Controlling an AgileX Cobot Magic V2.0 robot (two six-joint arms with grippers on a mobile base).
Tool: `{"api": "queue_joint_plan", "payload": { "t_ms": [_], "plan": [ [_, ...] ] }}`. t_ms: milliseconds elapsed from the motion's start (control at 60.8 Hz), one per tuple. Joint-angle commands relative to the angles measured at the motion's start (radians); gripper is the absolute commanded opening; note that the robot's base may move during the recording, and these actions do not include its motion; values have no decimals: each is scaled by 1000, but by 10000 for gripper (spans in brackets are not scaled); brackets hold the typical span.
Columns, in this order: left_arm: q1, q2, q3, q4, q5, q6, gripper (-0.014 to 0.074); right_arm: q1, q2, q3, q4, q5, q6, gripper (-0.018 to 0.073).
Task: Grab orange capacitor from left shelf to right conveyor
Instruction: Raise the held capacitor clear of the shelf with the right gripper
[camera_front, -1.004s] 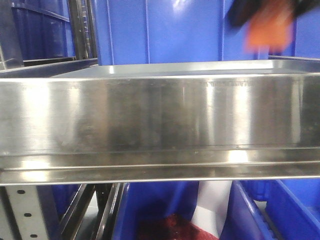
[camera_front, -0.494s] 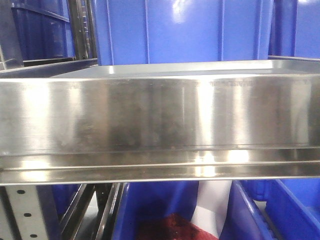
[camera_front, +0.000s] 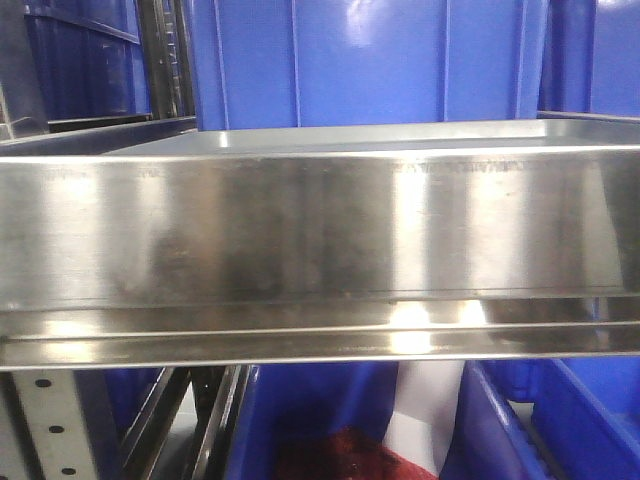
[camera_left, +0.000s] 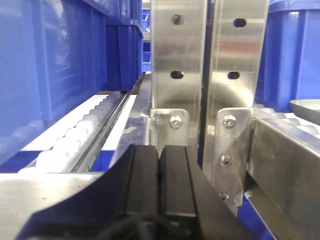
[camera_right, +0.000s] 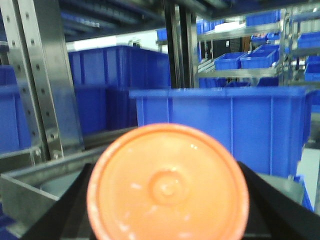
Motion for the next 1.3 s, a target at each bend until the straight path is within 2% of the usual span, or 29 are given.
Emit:
{"api": "queue_joint_plan", "payload": {
  "t_ms": [0,1284],
  "plan": [
    [3,10,-8,-5,-84,0,-105,2,-17,-17,-28,-94,-12,46],
    [3,10,-8,-5,-84,0,-105,2,-17,-14,-28,-71,-12,46]
  ]
}}
